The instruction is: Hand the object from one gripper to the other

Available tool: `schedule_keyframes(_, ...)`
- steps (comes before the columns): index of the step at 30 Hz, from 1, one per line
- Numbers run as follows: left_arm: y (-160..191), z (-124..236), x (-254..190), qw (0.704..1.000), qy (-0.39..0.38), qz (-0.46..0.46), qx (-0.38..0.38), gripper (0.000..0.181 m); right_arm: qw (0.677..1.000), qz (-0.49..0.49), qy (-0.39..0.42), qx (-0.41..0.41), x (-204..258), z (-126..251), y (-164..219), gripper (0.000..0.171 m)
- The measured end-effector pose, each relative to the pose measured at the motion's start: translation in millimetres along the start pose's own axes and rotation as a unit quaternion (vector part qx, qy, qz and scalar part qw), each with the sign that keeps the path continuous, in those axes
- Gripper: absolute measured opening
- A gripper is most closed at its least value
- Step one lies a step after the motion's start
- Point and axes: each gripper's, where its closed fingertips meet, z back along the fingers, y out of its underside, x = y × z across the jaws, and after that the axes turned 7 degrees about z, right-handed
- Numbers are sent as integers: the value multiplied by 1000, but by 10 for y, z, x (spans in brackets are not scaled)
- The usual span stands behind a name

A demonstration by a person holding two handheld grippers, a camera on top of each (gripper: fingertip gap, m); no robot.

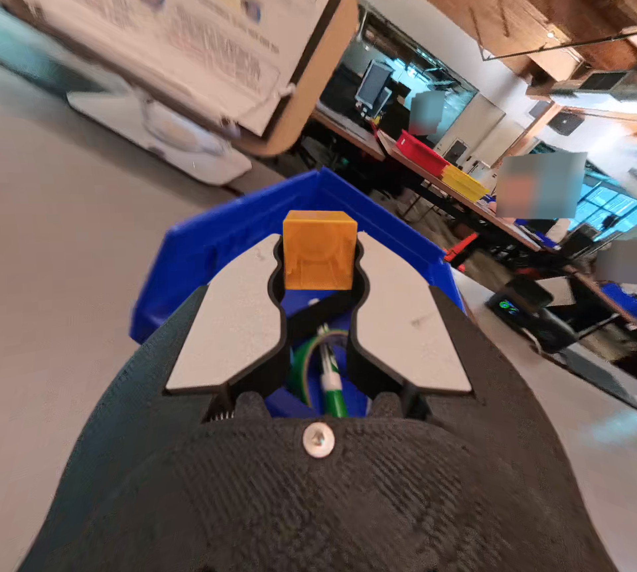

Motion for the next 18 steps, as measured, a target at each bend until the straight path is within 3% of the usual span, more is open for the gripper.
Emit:
schedule_keyframes(1, 5, -4, -19, 1000, 3, -7, 2, 40, 999, 25, -12, 15, 27, -27, 99, 37)
schedule_keyframes(4, 15, -11, -56, 1000, 8, -19, 7, 38, 993, 95, -35, 61, 155, -88, 285, 37)
schedule_keyframes(9, 72, -23, -37, 1000, 10, -1, 18, 38, 978, 190, -38, 73, 291, -109, 257, 37)
schedule_keyframes(13, 130, -35, -11, 999, 5, 16, 37, 40, 982, 175, -30, 68, 283, -110, 240, 37)
schedule_keyframes(15, 126, -30, 12, 999, 1, 24, 37, 41, 987, 153, -23, 51, 263, -106, 198, 46)
schedule_keyframes(18, 110, -14, 97, 998, -6, 62, 31, 41, 993, 117, -11, 34, 221, -97, 141, 72)
